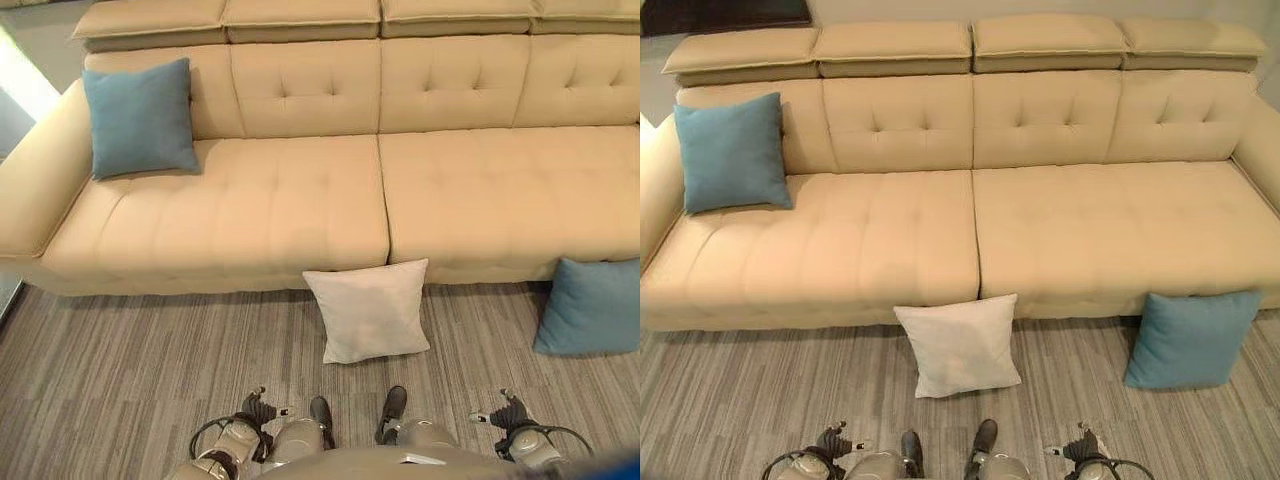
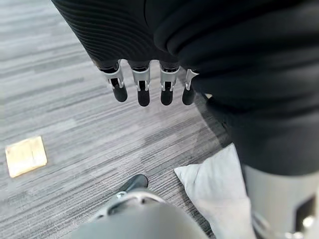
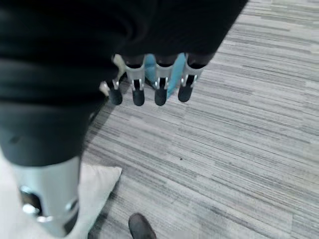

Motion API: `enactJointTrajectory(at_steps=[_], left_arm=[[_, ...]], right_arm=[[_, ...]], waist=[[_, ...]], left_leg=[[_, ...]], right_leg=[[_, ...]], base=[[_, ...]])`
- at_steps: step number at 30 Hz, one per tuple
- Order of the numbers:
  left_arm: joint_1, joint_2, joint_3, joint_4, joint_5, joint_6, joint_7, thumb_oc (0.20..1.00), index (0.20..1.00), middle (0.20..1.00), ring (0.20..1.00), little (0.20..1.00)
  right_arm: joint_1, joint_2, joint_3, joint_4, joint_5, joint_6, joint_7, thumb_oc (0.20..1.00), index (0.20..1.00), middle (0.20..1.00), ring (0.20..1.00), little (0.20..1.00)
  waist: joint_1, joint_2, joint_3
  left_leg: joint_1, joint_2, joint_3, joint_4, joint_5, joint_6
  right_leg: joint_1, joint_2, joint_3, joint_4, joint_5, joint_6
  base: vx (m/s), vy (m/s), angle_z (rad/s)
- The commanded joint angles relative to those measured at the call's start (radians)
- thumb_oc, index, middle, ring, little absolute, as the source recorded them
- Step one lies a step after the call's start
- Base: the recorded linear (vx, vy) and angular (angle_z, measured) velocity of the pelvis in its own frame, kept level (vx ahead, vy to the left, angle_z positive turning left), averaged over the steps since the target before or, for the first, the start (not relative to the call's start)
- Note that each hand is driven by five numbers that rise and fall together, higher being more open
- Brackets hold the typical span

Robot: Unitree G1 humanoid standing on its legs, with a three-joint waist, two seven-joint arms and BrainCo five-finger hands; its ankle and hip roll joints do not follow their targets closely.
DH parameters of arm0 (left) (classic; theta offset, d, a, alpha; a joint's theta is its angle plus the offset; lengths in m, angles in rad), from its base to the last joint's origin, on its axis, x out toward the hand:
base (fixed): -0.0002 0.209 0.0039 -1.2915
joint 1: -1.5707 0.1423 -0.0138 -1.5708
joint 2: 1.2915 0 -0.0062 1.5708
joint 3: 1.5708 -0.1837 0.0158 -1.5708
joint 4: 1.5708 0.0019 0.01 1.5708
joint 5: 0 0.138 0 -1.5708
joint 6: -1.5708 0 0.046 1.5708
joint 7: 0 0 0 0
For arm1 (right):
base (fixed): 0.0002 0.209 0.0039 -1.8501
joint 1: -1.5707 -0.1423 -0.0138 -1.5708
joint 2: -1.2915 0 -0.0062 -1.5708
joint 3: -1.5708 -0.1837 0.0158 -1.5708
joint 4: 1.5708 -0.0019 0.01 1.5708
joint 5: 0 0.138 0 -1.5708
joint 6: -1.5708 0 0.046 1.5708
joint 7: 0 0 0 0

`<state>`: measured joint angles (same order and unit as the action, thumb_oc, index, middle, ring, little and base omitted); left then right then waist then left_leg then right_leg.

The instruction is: Pick up all the scattered cushions and arrange them neatly on the sofa.

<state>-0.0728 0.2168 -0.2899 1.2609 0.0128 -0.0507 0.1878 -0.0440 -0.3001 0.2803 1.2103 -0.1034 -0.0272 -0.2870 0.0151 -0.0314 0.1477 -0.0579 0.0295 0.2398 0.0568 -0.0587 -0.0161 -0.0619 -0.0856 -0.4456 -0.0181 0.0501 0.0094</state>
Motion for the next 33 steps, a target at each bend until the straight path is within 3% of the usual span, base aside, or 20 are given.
enactJointTrajectory(at_steps=[1,5,6,9,12,19,25,29,33], left_arm=[[0.0,0.001,0.017,0.014,0.01,-0.005,-0.006,1.0,1.0,1.0,1.0,1.0],[0.001,0.017,0.031,0.014,0.01,-0.006,-0.001,1.0,1.0,1.0,1.0,1.0],[-0.001,0.027,0.031,0.014,0.016,-0.013,-0.002,1.0,1.0,1.0,1.0,1.0],[-0.003,0.032,0.024,0.01,0.021,-0.022,0.002,1.0,1.0,1.0,1.0,1.0],[-0.007,0.037,0.026,0.014,0.022,-0.025,0.003,1.0,1.0,1.0,1.0,1.0],[-0.01,0.041,0.026,0.011,0.025,-0.028,0.007,1.0,1.0,1.0,1.0,1.0],[-0.058,0.05,0.023,-0.046,-0.022,-0.039,0.023,1.0,1.0,1.0,1.0,1.0],[-0.173,0.061,0.011,-0.159,-0.155,-0.077,0.077,1.0,1.0,1.0,1.0,1.0],[-0.258,0.072,0.005,-0.216,-0.248,-0.113,0.129,1.0,1.0,1.0,1.0,1.0]], right_arm=[[-0.054,-0.015,-0.004,0.004,-0.021,-0.01,-0.008,1.0,1.0,1.0,1.0,1.0],[-0.072,-0.012,0.009,-0.009,-0.04,-0.007,0.0,1.0,1.0,1.0,1.0,1.0],[-0.077,-0.013,0.01,-0.016,-0.043,-0.012,0.003,1.0,1.0,1.0,1.0,1.0],[-0.077,-0.013,0.012,-0.02,-0.043,-0.011,0.002,1.0,1.0,1.0,1.0,1.0],[-0.077,-0.012,0.015,-0.021,-0.044,-0.014,0.004,1.0,1.0,1.0,1.0,1.0],[-0.077,-0.017,0.025,-0.025,-0.055,-0.023,0.001,1.0,1.0,1.0,1.0,1.0],[-0.092,-0.03,0.02,-0.051,-0.031,-0.032,-0.013,1.0,1.0,1.0,1.0,1.0],[-0.171,-0.074,0.004,-0.106,0.034,-0.038,-0.065,1.0,1.0,1.0,1.0,1.0],[-0.259,-0.11,0.002,-0.149,0.082,-0.037,-0.107,1.0,1.0,1.0,1.0,1.0]], waist=[[0.017,-0.008,-0.02],[0.026,0.003,-0.006],[0.019,0.007,0.0],[0.005,0.015,0.003],[-0.001,0.01,0.005],[0.002,-0.002,-0.01],[-0.005,-0.01,0.018],[-0.016,-0.012,0.121],[-0.02,-0.001,0.153]], left_leg=[[-0.005,-0.04,-0.061,0.019,-0.02,0.017],[0.021,-0.054,-0.084,-0.011,-0.023,0.044],[0.026,-0.061,-0.11,-0.017,-0.019,0.049],[0.041,-0.075,-0.162,-0.025,-0.017,0.051],[0.04,-0.086,-0.193,-0.02,-0.019,0.048],[0.042,-0.086,-0.214,-0.018,-0.027,0.023],[0.0,-0.069,-0.217,0.01,-0.028,0.005],[-0.214,-0.054,-0.222,0.119,-0.009,-0.013],[-0.375,-0.047,-0.216,0.174,0.007,-0.019]], right_leg=[[0.093,-0.045,0.076,0.073,-0.107,0.089],[0.013,-0.09,0.099,0.25,-0.105,0.119],[-0.024,-0.084,0.159,0.295,-0.091,0.135],[-0.044,-0.058,0.28,0.244,-0.09,0.127],[-0.043,-0.054,0.305,0.208,-0.082,0.127],[0.005,-0.038,0.281,0.117,-0.081,0.116],[-0.004,-0.031,0.259,0.109,-0.092,0.098],[-0.211,-0.042,0.243,0.217,-0.093,0.068],[-0.382,-0.051,0.234,0.29,-0.098,0.054]], base=[[0.06,0.139,0.29],[0.04,0.161,-0.05],[0.06,0.096,0.11],[0.1,0.015,0.32],[0.08,-0.038,0.57],[0.08,-0.072,0.2],[-0.01,-0.098,0.11],[-0.24,-0.095,0.16],[-0.18,-0.055,0.09]])
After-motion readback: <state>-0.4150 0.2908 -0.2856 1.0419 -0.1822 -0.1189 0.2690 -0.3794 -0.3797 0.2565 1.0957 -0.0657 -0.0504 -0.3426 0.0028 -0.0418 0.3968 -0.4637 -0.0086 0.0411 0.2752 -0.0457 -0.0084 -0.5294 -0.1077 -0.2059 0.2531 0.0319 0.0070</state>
